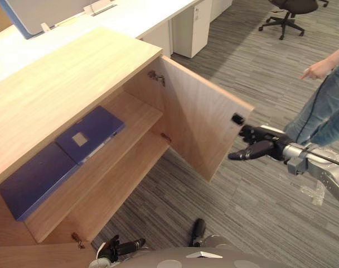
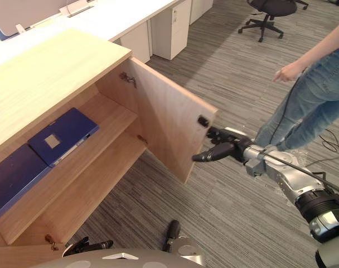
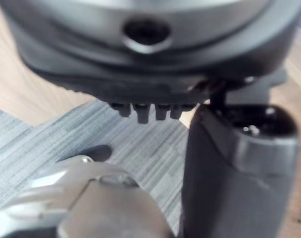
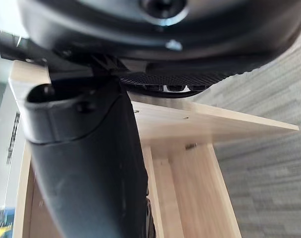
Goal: Walk over to the cabinet, pick up the folder, carry it to the office cabinet, place the folder inside the office cabinet, then close the office cabinet door
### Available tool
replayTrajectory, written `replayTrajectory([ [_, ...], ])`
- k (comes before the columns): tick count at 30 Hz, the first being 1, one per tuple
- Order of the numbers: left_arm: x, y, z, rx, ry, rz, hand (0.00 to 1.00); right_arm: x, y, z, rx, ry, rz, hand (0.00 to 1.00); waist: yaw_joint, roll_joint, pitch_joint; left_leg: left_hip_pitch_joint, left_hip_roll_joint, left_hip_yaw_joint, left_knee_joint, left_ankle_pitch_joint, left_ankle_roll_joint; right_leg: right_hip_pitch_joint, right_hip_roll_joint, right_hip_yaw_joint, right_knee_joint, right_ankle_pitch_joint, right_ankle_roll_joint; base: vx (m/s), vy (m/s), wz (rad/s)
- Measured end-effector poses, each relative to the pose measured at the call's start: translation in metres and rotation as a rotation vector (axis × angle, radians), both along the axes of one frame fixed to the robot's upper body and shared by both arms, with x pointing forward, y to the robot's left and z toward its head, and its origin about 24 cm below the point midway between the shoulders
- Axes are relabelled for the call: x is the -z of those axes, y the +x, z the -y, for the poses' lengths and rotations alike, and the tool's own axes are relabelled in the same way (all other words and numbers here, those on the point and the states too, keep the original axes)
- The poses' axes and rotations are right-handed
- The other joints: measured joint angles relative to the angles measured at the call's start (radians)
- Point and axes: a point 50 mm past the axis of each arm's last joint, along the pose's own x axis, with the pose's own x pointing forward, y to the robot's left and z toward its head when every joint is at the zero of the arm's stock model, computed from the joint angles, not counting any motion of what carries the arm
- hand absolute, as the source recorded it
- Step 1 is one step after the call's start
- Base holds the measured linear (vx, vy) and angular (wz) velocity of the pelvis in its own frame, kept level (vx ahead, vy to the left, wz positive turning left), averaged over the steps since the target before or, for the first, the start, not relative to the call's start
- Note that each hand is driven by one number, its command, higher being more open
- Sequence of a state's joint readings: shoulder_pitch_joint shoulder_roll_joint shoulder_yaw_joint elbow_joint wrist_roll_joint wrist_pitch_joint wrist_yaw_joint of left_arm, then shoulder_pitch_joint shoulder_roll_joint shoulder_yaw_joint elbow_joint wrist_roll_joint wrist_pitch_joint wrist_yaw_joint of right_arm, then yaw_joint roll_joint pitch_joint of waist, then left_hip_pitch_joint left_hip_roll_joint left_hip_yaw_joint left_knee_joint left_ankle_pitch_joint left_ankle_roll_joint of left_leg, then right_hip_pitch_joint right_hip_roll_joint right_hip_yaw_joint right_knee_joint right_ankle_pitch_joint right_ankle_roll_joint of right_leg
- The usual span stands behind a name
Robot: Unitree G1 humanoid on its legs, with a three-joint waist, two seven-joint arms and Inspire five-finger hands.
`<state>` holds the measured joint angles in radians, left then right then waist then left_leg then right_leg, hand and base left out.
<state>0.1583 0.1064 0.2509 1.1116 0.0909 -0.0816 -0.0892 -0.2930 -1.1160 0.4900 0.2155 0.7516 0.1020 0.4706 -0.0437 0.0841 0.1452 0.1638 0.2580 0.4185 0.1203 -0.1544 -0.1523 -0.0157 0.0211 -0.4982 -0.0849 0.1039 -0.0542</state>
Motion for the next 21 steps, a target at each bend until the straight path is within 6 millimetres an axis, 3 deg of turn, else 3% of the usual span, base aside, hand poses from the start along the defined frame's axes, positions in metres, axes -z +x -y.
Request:
replayTrajectory([
  [4,0.001,0.003,0.007,0.009,-0.029,0.004,1.0,0.005,-0.027,-0.038,-0.287,0.024,-0.1,1.0,-0.008,-0.014,-0.008,-0.007,0.0,-0.005,0.004,0.012,0.018,-0.005,0.001,0.004,0.0,-0.005,-0.006,0.05,0.105,-0.04],
  [8,0.002,0.004,0.008,0.014,-0.039,0.001,1.0,0.017,-0.074,-0.072,-0.608,0.097,-0.272,1.0,0.012,-0.036,-0.022,-0.019,-0.001,-0.011,0.015,0.011,0.016,-0.011,-0.001,0.005,0.005,-0.003,-0.005,0.06,0.199,0.01],
  [15,0.001,0.001,0.0,0.017,-0.023,-0.013,1.0,0.018,-0.083,-0.072,-0.641,0.097,-0.303,1.0,0.016,-0.074,-0.055,-0.023,-0.006,-0.007,0.017,-0.016,0.001,-0.017,-0.008,0.009,0.005,0.01,0.01,0.02,0.231,-0.01],
  [19,0.002,0.0,0.001,0.019,-0.026,-0.02,1.0,0.028,-0.088,-0.063,-0.591,0.103,-0.337,1.0,0.026,-0.067,-0.066,-0.038,-0.016,-0.014,0.036,-0.03,0.016,-0.019,-0.023,0.006,0.005,0.022,0.01,0.01,0.206,0.06],
  [21,0.002,0.001,0.002,0.03,-0.028,-0.021,1.0,0.047,-0.085,-0.046,-0.464,0.119,-0.353,1.0,0.033,-0.057,-0.071,-0.045,-0.026,-0.032,0.034,-0.027,0.012,-0.017,-0.035,-0.008,0.005,0.024,0.011,0.01,0.252,0.19],
])
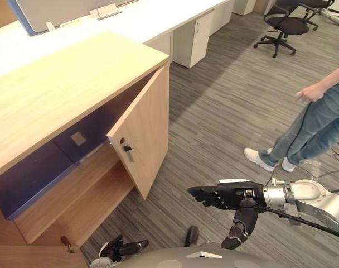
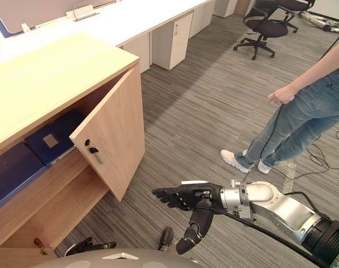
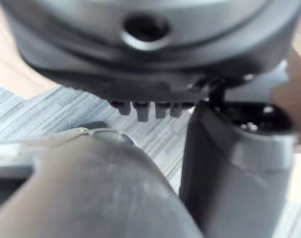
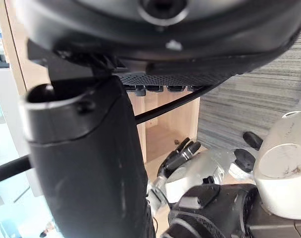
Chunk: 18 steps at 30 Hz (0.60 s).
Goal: Walk over to the cabinet, pick up the folder, carry it to the office cabinet, place the folder inside the office cabinet, then close the office cabinet door
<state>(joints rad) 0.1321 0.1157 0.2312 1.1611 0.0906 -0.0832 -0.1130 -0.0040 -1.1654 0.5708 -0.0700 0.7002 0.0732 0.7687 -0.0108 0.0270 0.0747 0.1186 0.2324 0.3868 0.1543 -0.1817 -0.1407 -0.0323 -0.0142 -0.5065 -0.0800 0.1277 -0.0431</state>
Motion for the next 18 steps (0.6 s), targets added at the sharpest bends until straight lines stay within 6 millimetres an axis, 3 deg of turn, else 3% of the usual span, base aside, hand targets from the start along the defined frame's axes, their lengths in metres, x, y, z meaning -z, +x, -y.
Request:
replayTrajectory([
  [1,0.0,0.0,0.0,0.002,-0.001,0.0,1.0,0.005,0.002,0.005,0.027,-0.028,0.009,1.0,-0.001,0.004,-0.002,-0.005,-0.003,-0.007,0.0,0.001,-0.001,0.0,-0.004,-0.006,0.0,0.001,0.001,0.01,0.196,0.27],
  [3,0.001,0.0,0.003,0.019,-0.007,-0.002,1.0,0.025,0.012,0.036,0.193,-0.152,0.049,1.0,0.008,0.019,-0.008,-0.007,-0.014,-0.018,-0.008,0.004,-0.004,0.001,-0.016,-0.015,0.0,0.004,0.006,0.0,0.188,0.19],
  [5,0.001,-0.002,0.004,0.018,-0.008,-0.007,1.0,0.032,0.022,0.057,0.336,-0.26,0.131,1.0,0.007,0.026,-0.01,-0.005,-0.024,-0.029,-0.021,0.01,-0.005,0.003,-0.025,-0.023,0.0,0.006,0.009,0.0,0.164,0.15],
  [7,0.001,-0.004,0.004,0.014,-0.006,-0.014,1.0,0.032,0.033,0.09,0.6,-0.365,0.257,1.0,0.006,0.033,-0.014,-0.003,-0.037,-0.036,-0.036,0.017,-0.003,0.002,-0.035,-0.029,0.0,0.01,0.014,0.0,0.19,0.13],
  [10,0.001,-0.01,0.004,-0.005,0.016,-0.024,1.0,0.013,0.04,0.131,0.992,-0.402,0.44,1.0,0.001,0.046,-0.022,0.005,-0.048,-0.036,-0.047,0.019,-0.001,0.003,-0.044,-0.027,0.0,0.013,0.019,0.0,0.169,0.01],
  [14,0.001,-0.014,0.001,-0.046,0.054,-0.038,1.0,-0.016,0.026,0.18,1.457,-0.435,0.639,1.0,-0.016,0.042,-0.02,0.03,-0.064,-0.034,-0.075,0.026,0.005,0.013,-0.054,-0.022,0.0,0.017,0.025,0.0,0.154,-0.01],
  [18,0.001,-0.017,-0.001,-0.063,0.077,-0.044,1.0,-0.01,-0.007,0.212,1.757,-0.53,0.621,1.0,-0.027,0.032,-0.022,0.048,-0.069,-0.022,-0.089,0.025,0.007,0.017,-0.06,-0.008,0.0,0.021,0.031,0.0,0.141,-0.09],
])
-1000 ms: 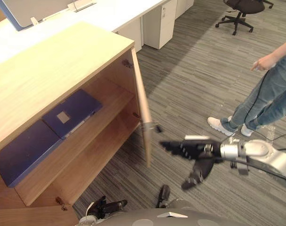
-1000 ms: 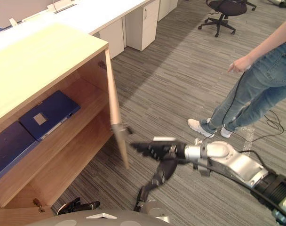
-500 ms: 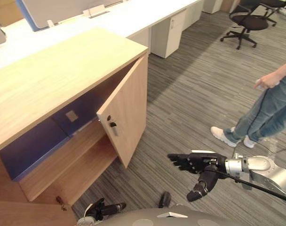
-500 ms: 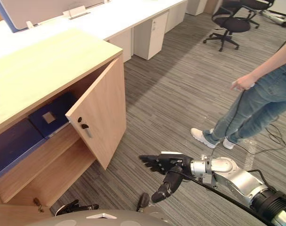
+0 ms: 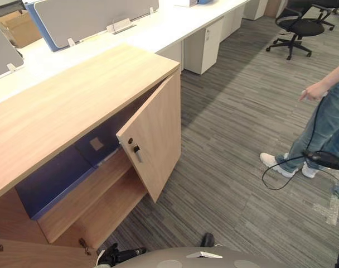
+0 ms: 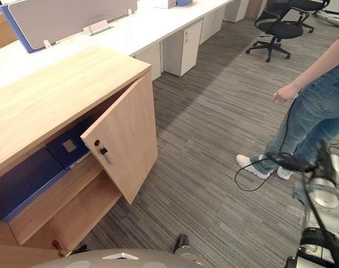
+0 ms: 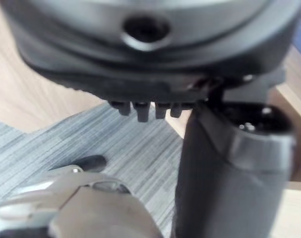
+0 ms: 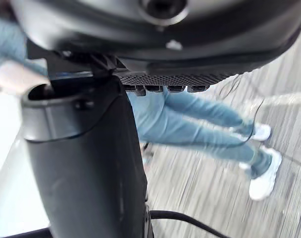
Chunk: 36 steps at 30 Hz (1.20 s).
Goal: Walk over to the cabinet, pick up the folder, carry it to the office cabinet, place the folder inside the office cabinet, then close the office cabinet door
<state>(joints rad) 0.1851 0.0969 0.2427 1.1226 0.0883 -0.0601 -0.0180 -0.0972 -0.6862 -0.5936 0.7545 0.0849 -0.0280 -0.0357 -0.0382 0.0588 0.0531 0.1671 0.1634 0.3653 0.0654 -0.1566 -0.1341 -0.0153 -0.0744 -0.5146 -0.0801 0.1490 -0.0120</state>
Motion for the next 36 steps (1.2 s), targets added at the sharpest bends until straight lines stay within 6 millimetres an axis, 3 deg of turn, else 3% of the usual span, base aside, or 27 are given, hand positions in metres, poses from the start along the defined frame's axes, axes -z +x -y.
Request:
replayTrajectory([
  [4,0.0,0.0,0.0,-0.01,0.01,0.0,1.0,0.031,-0.041,0.013,0.3,0.114,0.012,1.0,-0.022,-0.006,0.0,0.0,-0.014,-0.001,0.001,-0.004,0.006,0.001,-0.009,0.001,0.001,0.006,0.008,-0.01,0.118,0.01],
  [8,0.0,0.005,-0.001,-0.027,0.038,-0.007,1.0,0.082,-0.11,0.008,0.729,0.383,0.042,1.0,-0.024,-0.013,-0.009,0.0,-0.022,-0.003,0.003,-0.008,0.014,0.004,-0.015,0.0,0.001,0.009,0.013,-0.02,0.114,0.02],
  [10,0.0,0.004,-0.002,-0.031,0.046,-0.017,1.0,0.111,-0.134,-0.012,0.899,0.55,0.097,1.0,-0.032,-0.022,-0.019,0.0,-0.023,-0.006,0.002,-0.008,0.014,0.005,-0.017,-0.003,0.001,0.009,0.013,-0.01,0.096,0.04],
  [12,0.002,0.002,0.001,-0.032,0.036,-0.038,1.0,0.153,-0.161,-0.057,1.07,0.775,0.129,1.0,-0.051,-0.035,-0.031,0.0,-0.028,-0.017,0.002,-0.005,0.019,0.011,-0.024,-0.014,0.001,0.008,0.02,-0.03,0.073,0.11],
  [13,0.002,0.002,0.002,-0.03,0.032,-0.039,1.0,0.162,-0.165,-0.07,1.1,0.821,0.123,1.0,-0.053,-0.038,-0.032,0.0,-0.03,-0.02,0.002,-0.004,0.02,0.013,-0.026,-0.017,0.001,0.008,0.022,-0.05,0.079,0.14],
  [16,0.001,0.012,0.001,-0.018,0.033,-0.017,1.0,0.203,-0.182,-0.147,1.181,1.048,0.038,1.0,-0.05,-0.047,-0.038,0.0,-0.048,-0.051,0.0,-0.004,0.04,0.029,-0.049,-0.041,0.001,0.012,0.035,-0.07,0.099,0.28],
  [17,0.001,0.015,0.001,-0.009,0.033,-0.008,1.0,0.214,-0.181,-0.177,1.194,1.144,0.025,1.0,-0.049,-0.048,-0.04,-0.002,-0.053,-0.068,0.0,0.0,0.049,0.036,-0.061,-0.055,0.0,0.016,0.04,-0.05,0.068,0.36],
  [18,0.001,0.017,0.002,-0.006,0.034,-0.003,1.0,0.218,-0.179,-0.19,1.192,1.185,0.015,1.0,-0.048,-0.049,-0.042,-0.004,-0.058,-0.076,-0.001,0.002,0.053,0.039,-0.066,-0.062,0.0,0.017,0.042,-0.07,0.104,0.41],
  [20,0.0,0.021,0.003,0.009,0.03,0.006,1.0,0.228,-0.167,-0.234,1.125,1.302,-0.042,1.0,-0.033,-0.052,-0.044,-0.009,-0.087,-0.123,-0.016,0.013,0.067,0.053,-0.101,-0.1,0.001,0.024,0.052,-0.05,0.11,0.55],
  [24,0.0,0.027,0.008,0.065,0.029,0.012,1.0,0.226,-0.151,-0.231,0.934,1.218,-0.107,1.0,-0.009,-0.052,-0.04,-0.017,-0.136,-0.22,-0.028,0.044,0.101,0.085,-0.17,-0.185,0.038,0.027,0.075,0.01,0.133,0.81],
  [27,-0.002,0.038,0.008,0.175,0.055,0.023,1.0,0.224,-0.135,-0.227,0.725,1.119,-0.217,1.0,-0.006,-0.067,-0.02,-0.017,-0.191,-0.354,-0.054,0.068,0.133,0.087,-0.294,-0.227,0.24,-0.042,0.105,0.06,0.158,1.33],
  [30,-0.005,0.045,0.005,0.267,0.106,0.037,1.0,0.221,-0.122,-0.224,0.558,1.041,-0.301,1.0,0.013,-0.081,0.006,-0.017,-0.237,-0.48,-0.055,0.101,0.144,0.083,-0.406,-0.161,0.441,-0.043,0.089,0.08,0.132,1.41],
  [33,-0.003,0.029,-0.003,0.273,0.127,-0.007,1.0,0.221,-0.111,-0.232,0.413,1.0,-0.381,1.0,0.045,-0.102,0.02,-0.018,-0.245,-0.52,-0.064,0.12,0.154,0.049,-0.391,0.02,0.474,-0.028,0.062,0.12,0.041,0.54],
  [35,-0.004,0.031,-0.004,0.264,0.132,0.006,1.0,0.22,-0.101,-0.236,0.356,0.998,-0.387,1.0,0.058,-0.102,0.036,-0.021,-0.23,-0.563,-0.067,0.135,0.159,0.028,-0.335,0.176,0.478,-0.042,0.039,0.09,-0.059,0.45],
  [36,-0.005,0.036,-0.002,0.269,0.129,0.021,1.0,0.219,-0.095,-0.239,0.32,1.006,-0.385,1.0,0.058,-0.088,0.044,-0.024,-0.205,-0.592,-0.066,0.135,0.157,0.036,-0.245,0.293,0.451,-0.147,0.063,0.06,-0.108,0.54],
])
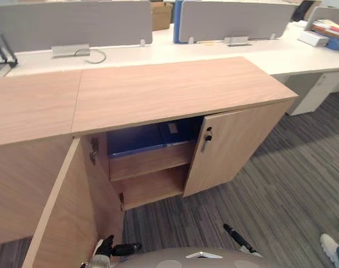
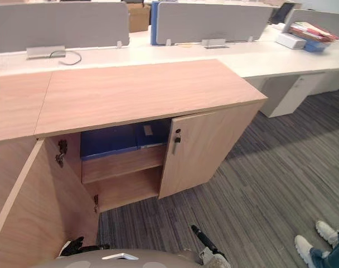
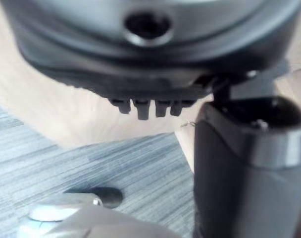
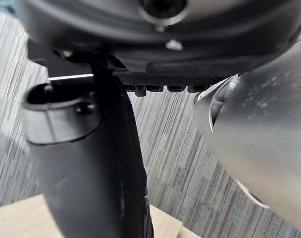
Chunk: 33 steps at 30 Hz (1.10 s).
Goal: Walk over to the cabinet, pick up the folder, carry it to the office cabinet, place the folder inside the office cabinet, then close the office cabinet door
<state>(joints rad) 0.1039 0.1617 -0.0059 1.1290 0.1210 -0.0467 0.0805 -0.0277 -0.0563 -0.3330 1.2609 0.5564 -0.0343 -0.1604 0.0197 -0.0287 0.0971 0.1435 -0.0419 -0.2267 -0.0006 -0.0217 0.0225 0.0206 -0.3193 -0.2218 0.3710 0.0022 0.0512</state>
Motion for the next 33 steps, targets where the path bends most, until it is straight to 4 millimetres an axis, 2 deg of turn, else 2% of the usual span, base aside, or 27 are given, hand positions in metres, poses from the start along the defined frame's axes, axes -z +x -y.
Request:
replayTrajectory([
  [1,0.0,0.003,0.001,0.006,-0.002,0.007,1.0,0.0,0.003,-0.003,-0.015,0.004,0.008,1.0,0.0,0.006,0.004,-0.003,0.01,-0.014,0.001,-0.001,-0.002,0.0,0.046,0.062,-0.013,-0.044,0.004,0.02,-0.149,0.66],
  [2,-0.001,0.009,0.003,0.022,-0.003,0.014,1.0,-0.001,0.006,-0.003,-0.025,0.017,0.027,1.0,-0.003,0.011,0.009,-0.017,0.018,-0.05,0.008,-0.005,-0.012,-0.006,0.125,0.152,-0.045,-0.107,0.015,0.0,-0.142,0.63],
  [3,-0.001,0.01,0.003,0.024,-0.004,0.012,1.0,-0.001,0.007,-0.004,-0.026,0.022,0.034,1.0,-0.006,0.009,0.015,-0.027,0.017,-0.072,0.018,-0.01,-0.016,-0.005,0.156,0.191,-0.064,-0.125,0.022,0.0,-0.218,0.95],
  [4,-0.001,0.014,0.002,0.024,-0.003,0.02,1.0,0.0,0.007,-0.006,-0.019,0.034,0.038,1.0,-0.012,0.004,0.025,-0.041,0.007,-0.116,0.041,-0.024,-0.023,-0.005,0.203,0.27,-0.096,-0.142,0.026,0.0,-0.263,1.18],
  [5,-0.002,0.016,-0.001,-0.001,0.0,0.029,1.0,0.001,0.003,-0.01,-0.003,0.05,0.035,1.0,-0.023,-0.014,0.027,-0.071,-0.02,-0.162,0.079,-0.043,-0.04,-0.002,0.224,0.349,-0.13,-0.145,0.027,0.0,-0.328,1.26],
  [6,-0.003,0.016,-0.004,-0.016,0.004,0.034,1.0,0.002,0.0,-0.013,0.002,0.058,0.029,1.0,-0.023,-0.028,0.025,-0.087,-0.041,-0.182,0.103,-0.057,-0.051,0.003,0.218,0.376,-0.134,-0.182,0.045,-0.01,-0.323,1.19],
  [7,-0.002,0.014,0.0,-0.049,-0.012,0.038,1.0,0.002,-0.006,-0.008,0.041,0.058,0.023,1.0,-0.018,-0.019,0.026,-0.102,-0.042,-0.201,0.134,-0.071,-0.058,-0.006,0.222,0.329,-0.118,-0.204,0.043,-0.01,-0.275,0.95],
  [8,-0.001,0.011,0.002,-0.087,-0.026,0.042,1.0,0.002,-0.009,-0.002,0.095,0.05,0.025,1.0,-0.013,0.004,0.028,-0.116,-0.031,-0.197,0.153,-0.069,-0.065,-0.003,0.224,0.28,-0.111,-0.214,0.034,0.0,-0.199,0.93],
  [10,0.0,0.005,0.004,-0.162,-0.046,0.046,1.0,0.003,-0.02,0.001,0.133,0.05,0.01,1.0,-0.015,0.019,0.022,-0.141,-0.014,-0.183,0.155,-0.071,-0.072,0.006,0.231,0.212,-0.116,-0.221,0.025,0.05,-0.147,0.99],
  [11,0.001,0.003,0.003,-0.204,-0.052,0.05,1.0,0.004,-0.023,0.0,0.144,0.055,0.005,1.0,-0.007,0.016,0.021,-0.15,-0.004,-0.19,0.144,-0.063,-0.086,0.009,0.235,0.184,-0.125,-0.222,0.02,0.11,-0.123,1.09],
  [12,0.0,-0.001,-0.002,-0.276,-0.06,0.055,1.0,0.006,-0.031,-0.003,0.186,0.07,-0.003,1.0,0.007,0.001,0.017,-0.163,0.003,-0.208,0.13,-0.052,-0.096,0.019,0.238,0.141,-0.147,-0.221,0.019,0.11,-0.069,0.82],
  [14,0.0,-0.004,-0.005,-0.357,-0.074,0.064,1.0,0.007,-0.037,-0.007,0.223,0.084,-0.011,1.0,0.009,-0.01,0.013,-0.171,0.001,-0.235,0.12,-0.043,-0.109,0.038,0.237,0.103,-0.169,-0.221,0.018,0.17,-0.018,0.72],
  [18,0.002,-0.029,-0.016,-0.553,-0.073,0.045,1.0,0.01,-0.048,-0.021,0.264,0.12,-0.03,1.0,0.014,-0.065,-0.014,-0.169,-0.016,-0.283,0.105,-0.035,-0.114,0.096,0.236,0.07,-0.208,-0.204,0.028,0.2,0.015,0.5],
  [21,0.002,-0.03,-0.016,-0.565,-0.071,0.046,1.0,0.01,-0.051,-0.024,0.231,0.127,-0.04,1.0,0.016,-0.07,-0.02,-0.159,-0.017,-0.316,0.106,-0.028,-0.113,0.124,0.236,0.06,-0.219,-0.177,0.023,0.13,0.086,0.45],
  [25,0.001,-0.027,-0.016,-0.531,-0.067,0.046,1.0,0.01,-0.046,-0.025,0.1,0.108,-0.041,1.0,0.016,-0.06,-0.019,-0.157,-0.027,-0.374,0.095,-0.003,-0.112,0.144,0.239,0.048,-0.219,-0.154,0.02,0.02,0.096,0.46],
  [28,0.001,-0.019,-0.015,-0.467,-0.067,0.054,1.0,0.009,-0.04,-0.023,0.023,0.085,-0.019,1.0,0.003,-0.051,-0.014,-0.169,-0.032,-0.43,0.045,0.024,-0.115,0.145,0.233,0.012,-0.222,-0.154,0.02,-0.05,0.075,0.56],
  [30,0.001,-0.018,-0.014,-0.466,-0.075,0.056,1.0,0.008,-0.036,-0.02,-0.039,0.065,-0.013,1.0,0.003,-0.046,-0.01,-0.181,-0.029,-0.428,0.027,0.024,-0.115,0.15,0.233,0.003,-0.24,-0.155,0.018,-0.07,0.067,0.48],
  [31,0.001,-0.018,-0.014,-0.463,-0.076,0.056,1.0,0.007,-0.033,-0.018,-0.084,0.049,-0.008,1.0,0.003,-0.044,-0.008,-0.206,-0.036,-0.413,0.029,0.024,-0.115,0.15,0.231,-0.016,-0.259,-0.166,0.003,-0.09,0.018,0.54],
  [32,0.0,-0.015,-0.014,-0.455,-0.075,0.062,1.0,0.006,-0.031,-0.018,-0.108,0.041,-0.004,1.0,0.003,-0.045,-0.004,-0.23,-0.038,-0.382,0.03,0.023,-0.114,0.152,0.227,-0.044,-0.276,-0.183,-0.008,-0.16,0.036,0.87],
  [33,0.0,-0.008,-0.013,-0.448,-0.081,0.075,1.0,0.005,-0.026,-0.015,-0.112,0.032,0.01,1.0,-0.001,-0.06,0.027,-0.264,-0.032,-0.291,0.088,0.012,-0.11,0.149,0.208,-0.094,-0.281,-0.186,-0.016,-0.17,0.027,0.92],
])
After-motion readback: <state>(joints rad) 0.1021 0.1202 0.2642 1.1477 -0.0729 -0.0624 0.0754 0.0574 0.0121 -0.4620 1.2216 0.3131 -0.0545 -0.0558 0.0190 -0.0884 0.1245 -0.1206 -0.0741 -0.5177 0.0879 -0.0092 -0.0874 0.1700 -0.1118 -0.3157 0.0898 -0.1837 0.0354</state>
